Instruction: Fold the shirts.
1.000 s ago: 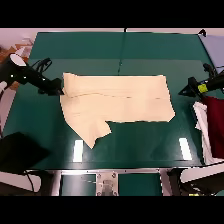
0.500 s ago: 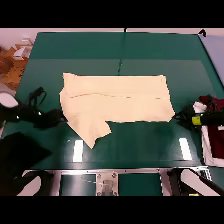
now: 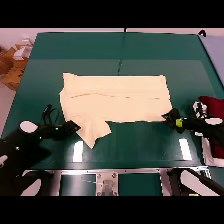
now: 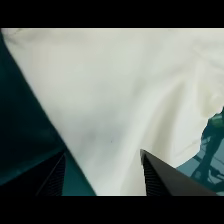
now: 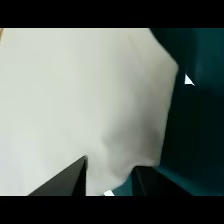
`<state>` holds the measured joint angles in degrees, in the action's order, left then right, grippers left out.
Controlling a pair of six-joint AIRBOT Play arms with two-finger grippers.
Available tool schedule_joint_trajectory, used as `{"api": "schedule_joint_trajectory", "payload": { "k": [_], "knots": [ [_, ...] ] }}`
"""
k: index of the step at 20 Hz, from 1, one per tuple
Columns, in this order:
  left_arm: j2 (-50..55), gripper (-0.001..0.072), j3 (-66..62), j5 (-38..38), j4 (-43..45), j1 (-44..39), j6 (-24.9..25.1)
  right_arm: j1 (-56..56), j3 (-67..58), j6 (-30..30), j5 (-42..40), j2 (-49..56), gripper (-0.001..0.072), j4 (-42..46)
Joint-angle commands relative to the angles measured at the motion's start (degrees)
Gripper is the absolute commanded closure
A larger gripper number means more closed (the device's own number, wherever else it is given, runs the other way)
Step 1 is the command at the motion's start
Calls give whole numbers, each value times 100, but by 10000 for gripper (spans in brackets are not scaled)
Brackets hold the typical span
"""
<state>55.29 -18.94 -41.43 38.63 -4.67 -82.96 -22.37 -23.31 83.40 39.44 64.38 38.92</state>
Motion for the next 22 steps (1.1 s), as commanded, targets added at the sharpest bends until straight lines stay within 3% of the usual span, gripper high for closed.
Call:
{"api": "schedule_joint_trajectory", "payload": {
  "k": [1, 2, 3, 4, 5, 6, 8, 10, 14, 18, 22],
  "knots": [
    [227, 169, 120, 745, -214, -350, -125, 201, 20, 0, -804, 350, 529, -651],
    [234, 189, 120, 835, -286, -350, -122, 201, 17, 0, -841, 350, 605, -706],
    [234, 404, 111, 977, -420, -350, -98, 201, 13, 0, -848, 350, 667, -708],
    [234, 553, 98, 1121, -472, -350, -70, 201, 13, -4, -855, 350, 671, -697],
    [234, 656, 52, 1187, -448, -350, -48, 201, 13, -74, -848, 350, 700, -691],
    [234, 684, -15, 1176, -431, -350, 83, 201, 11, -299, -813, 343, 701, -691],
    [227, 685, -289, 782, -332, -308, 374, 170, 2, -848, -490, 341, 700, -675],
    [221, 686, -743, 39, 240, -308, 348, 31, 0, -1189, -20, 339, 700, -592],
    [-149, 686, -1462, -1453, 1285, -308, -127, -339, -184, -1196, 1082, 321, 700, 201],
    [-590, 686, -1961, -2356, 2022, -308, -557, -527, -605, -1134, 2039, -136, 700, 555],
    [-590, 686, -2540, -2861, 2164, -308, -619, -527, -1261, -837, 2481, -643, 700, 857]
  ]
}}
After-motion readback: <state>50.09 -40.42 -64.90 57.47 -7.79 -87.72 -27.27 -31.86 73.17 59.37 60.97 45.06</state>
